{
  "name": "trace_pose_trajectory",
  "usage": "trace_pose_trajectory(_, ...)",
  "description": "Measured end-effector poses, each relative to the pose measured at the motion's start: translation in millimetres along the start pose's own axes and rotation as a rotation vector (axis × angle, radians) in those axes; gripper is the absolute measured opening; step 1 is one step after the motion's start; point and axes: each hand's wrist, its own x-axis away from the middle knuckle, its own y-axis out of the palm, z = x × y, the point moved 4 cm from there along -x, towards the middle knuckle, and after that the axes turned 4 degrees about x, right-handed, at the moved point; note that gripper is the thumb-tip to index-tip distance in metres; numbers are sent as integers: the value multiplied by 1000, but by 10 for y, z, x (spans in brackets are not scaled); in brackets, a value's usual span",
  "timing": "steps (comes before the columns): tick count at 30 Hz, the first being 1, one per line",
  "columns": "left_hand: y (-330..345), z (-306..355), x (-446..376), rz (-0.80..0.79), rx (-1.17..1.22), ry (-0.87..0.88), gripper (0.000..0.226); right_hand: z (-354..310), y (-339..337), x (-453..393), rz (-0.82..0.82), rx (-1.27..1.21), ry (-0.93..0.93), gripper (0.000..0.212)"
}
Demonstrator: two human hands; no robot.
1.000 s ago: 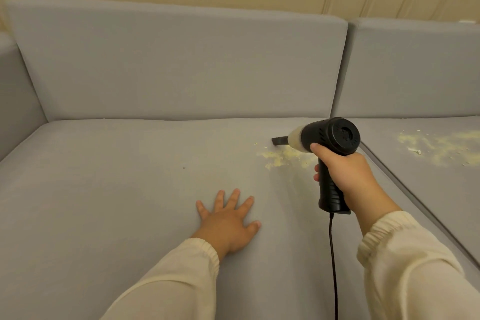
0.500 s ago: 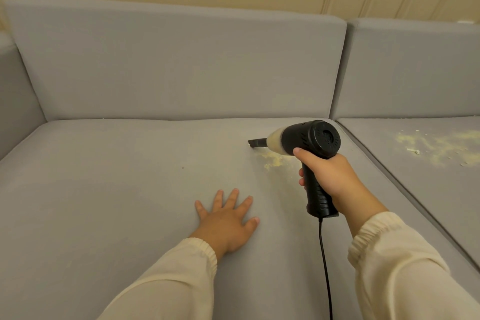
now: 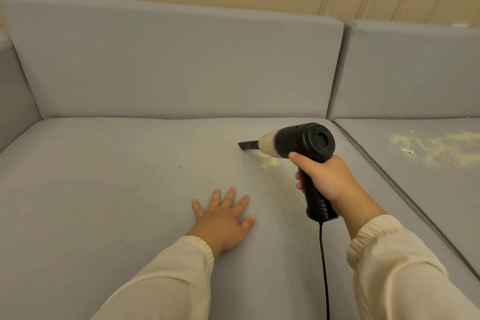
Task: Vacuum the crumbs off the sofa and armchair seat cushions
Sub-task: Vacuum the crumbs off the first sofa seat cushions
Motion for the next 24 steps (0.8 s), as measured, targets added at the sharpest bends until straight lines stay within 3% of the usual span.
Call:
trace_pose_trajectory(6, 14, 7, -3, 6, -14, 0, 66, 30, -298, -66, 281, -79, 19, 18)
trace_pose_trajectory(24, 37, -1, -31, 5, -21, -8, 66, -4, -212, 99, 65, -64, 84, 23)
